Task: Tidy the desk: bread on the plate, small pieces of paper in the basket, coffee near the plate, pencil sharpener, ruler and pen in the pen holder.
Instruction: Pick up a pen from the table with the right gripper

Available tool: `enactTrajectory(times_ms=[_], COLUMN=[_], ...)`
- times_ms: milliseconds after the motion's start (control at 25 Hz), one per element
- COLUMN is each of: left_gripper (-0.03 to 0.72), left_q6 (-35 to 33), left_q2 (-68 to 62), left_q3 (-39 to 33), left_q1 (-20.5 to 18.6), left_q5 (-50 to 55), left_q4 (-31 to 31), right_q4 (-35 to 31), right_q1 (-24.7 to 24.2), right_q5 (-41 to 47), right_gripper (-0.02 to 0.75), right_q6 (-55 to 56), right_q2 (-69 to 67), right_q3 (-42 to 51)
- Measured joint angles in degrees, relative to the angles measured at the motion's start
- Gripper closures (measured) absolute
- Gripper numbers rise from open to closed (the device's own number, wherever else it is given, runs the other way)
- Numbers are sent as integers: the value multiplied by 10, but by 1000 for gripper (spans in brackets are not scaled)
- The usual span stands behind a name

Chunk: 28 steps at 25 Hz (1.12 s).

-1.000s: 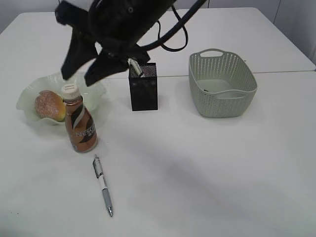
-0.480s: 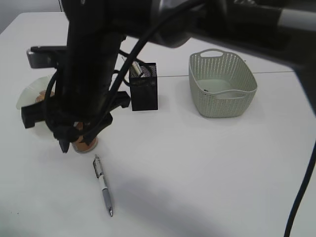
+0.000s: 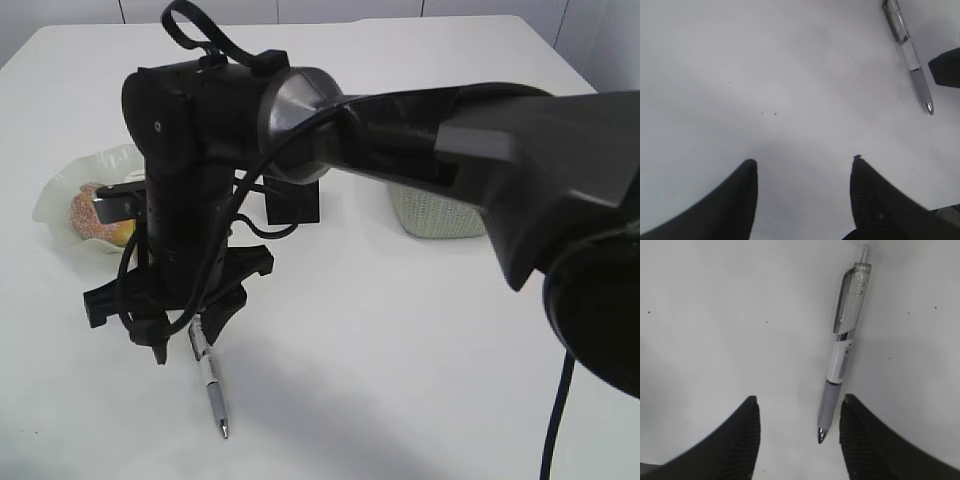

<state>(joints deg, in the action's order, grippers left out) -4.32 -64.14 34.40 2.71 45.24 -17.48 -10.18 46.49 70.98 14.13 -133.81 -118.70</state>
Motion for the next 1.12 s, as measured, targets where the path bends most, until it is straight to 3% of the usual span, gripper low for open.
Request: enactTrajectory(times_ms=[560,1120], left_gripper=[255,255], left_q6=[0,0], left_q2=[0,0], left_q3=[0,0], left_q1=[0,0], left_q5=[0,-4], left_q4=[0,-1], right_q4=[44,42], right_q1=[0,0], right_q5=[-3,-5], right_gripper=[340,340], right_q6=[55,58], right_q2=[-33,-56], right_q3=[0,0])
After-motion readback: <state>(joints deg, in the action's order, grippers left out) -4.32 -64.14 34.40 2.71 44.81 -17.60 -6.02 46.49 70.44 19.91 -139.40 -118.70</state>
